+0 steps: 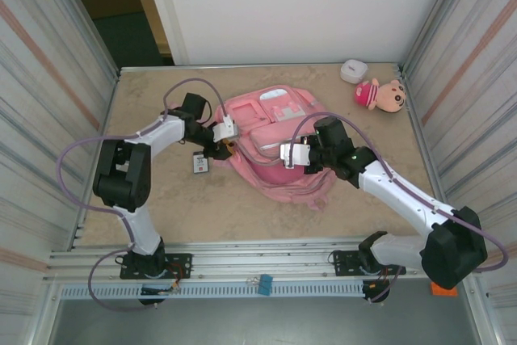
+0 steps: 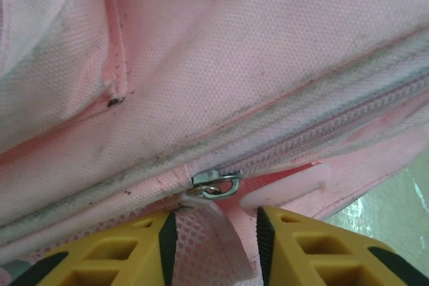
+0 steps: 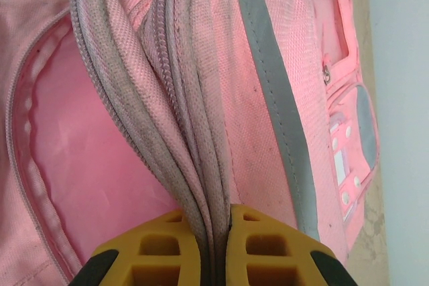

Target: Pack books, pencil case, and school supplies into a backpack

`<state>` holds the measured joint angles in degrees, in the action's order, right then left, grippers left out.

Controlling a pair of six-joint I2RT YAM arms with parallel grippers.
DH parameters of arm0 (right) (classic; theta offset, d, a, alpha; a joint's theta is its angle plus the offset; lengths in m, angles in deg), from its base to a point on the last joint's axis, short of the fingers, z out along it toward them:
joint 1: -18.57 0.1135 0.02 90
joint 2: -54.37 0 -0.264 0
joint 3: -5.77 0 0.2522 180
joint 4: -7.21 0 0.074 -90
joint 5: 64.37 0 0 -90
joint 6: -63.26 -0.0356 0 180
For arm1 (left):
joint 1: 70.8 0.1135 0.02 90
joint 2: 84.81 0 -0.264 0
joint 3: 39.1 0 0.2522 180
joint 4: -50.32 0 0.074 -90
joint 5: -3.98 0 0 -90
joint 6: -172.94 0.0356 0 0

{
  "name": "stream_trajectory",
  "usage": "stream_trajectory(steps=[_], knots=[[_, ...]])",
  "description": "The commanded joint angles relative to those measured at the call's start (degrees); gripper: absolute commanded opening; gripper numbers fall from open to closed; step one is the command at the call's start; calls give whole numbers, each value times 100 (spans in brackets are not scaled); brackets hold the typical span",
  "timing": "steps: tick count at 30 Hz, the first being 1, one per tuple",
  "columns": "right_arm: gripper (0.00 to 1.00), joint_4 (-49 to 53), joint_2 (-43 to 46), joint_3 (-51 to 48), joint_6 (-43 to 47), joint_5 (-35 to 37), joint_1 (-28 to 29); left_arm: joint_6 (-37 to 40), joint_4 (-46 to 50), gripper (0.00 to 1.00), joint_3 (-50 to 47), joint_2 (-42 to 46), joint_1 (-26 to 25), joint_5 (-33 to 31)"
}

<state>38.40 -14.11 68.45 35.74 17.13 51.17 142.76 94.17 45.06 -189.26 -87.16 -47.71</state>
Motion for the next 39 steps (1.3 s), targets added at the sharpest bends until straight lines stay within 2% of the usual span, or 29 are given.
stream_trajectory(steps=[1,5,7,14,17,21,28,36,39], knots=[[0,-146,265,-50,-248,-108,16,-126,-357,46,17,4,-55,-110],[0,-172,294,-75,-271,-126,17,-304,-552,51,1,1,-58,-176],[0,-188,289,-85,-284,-142,18,-352,-544,49,32,-18,-63,-55],[0,-330,248,-124,-367,-153,9,-62,69,27,7,134,-78,734],[0,-387,209,-112,-427,-111,5,-47,123,20,-123,219,-79,764],[0,-447,143,-113,-499,-43,1,-104,107,15,-258,323,-91,776],[0,-562,88,-112,-615,-17,18,-473,-148,0,-397,402,-102,492],[0,-773,-75,-127,-855,445,143,-1136,-192,0,-586,893,-192,515],[0,-850,-149,-151,-932,571,185,-1454,-276,0,-709,1126,-206,322]])
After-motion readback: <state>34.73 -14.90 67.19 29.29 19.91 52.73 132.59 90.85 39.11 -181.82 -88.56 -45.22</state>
